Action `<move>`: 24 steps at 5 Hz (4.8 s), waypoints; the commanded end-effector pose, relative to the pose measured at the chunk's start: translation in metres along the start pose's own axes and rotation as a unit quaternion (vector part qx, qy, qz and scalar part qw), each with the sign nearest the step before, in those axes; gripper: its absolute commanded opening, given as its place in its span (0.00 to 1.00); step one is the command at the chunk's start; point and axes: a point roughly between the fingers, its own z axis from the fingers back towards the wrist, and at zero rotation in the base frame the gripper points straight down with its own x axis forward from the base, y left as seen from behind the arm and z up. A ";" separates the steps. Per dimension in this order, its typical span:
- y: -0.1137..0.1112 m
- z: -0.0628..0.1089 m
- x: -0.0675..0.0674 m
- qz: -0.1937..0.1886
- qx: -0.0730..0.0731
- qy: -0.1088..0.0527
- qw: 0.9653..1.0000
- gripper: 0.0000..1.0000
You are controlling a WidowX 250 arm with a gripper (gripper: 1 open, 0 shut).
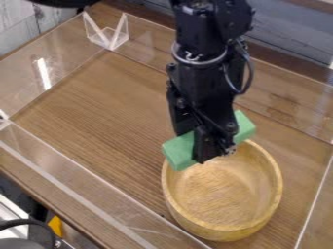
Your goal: Remove the green block from inside the brown bowl and put it on the table
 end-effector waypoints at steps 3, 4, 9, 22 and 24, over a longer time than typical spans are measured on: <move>-0.005 0.011 0.001 0.007 0.005 -0.015 1.000 0.00; -0.007 0.011 0.000 0.011 0.005 -0.015 1.000 0.00; -0.010 0.016 -0.005 0.032 0.005 -0.015 0.999 0.00; 0.098 -0.033 -0.028 -0.007 0.072 -0.013 0.997 0.00; 0.110 -0.037 -0.029 0.003 0.075 -0.013 0.997 0.00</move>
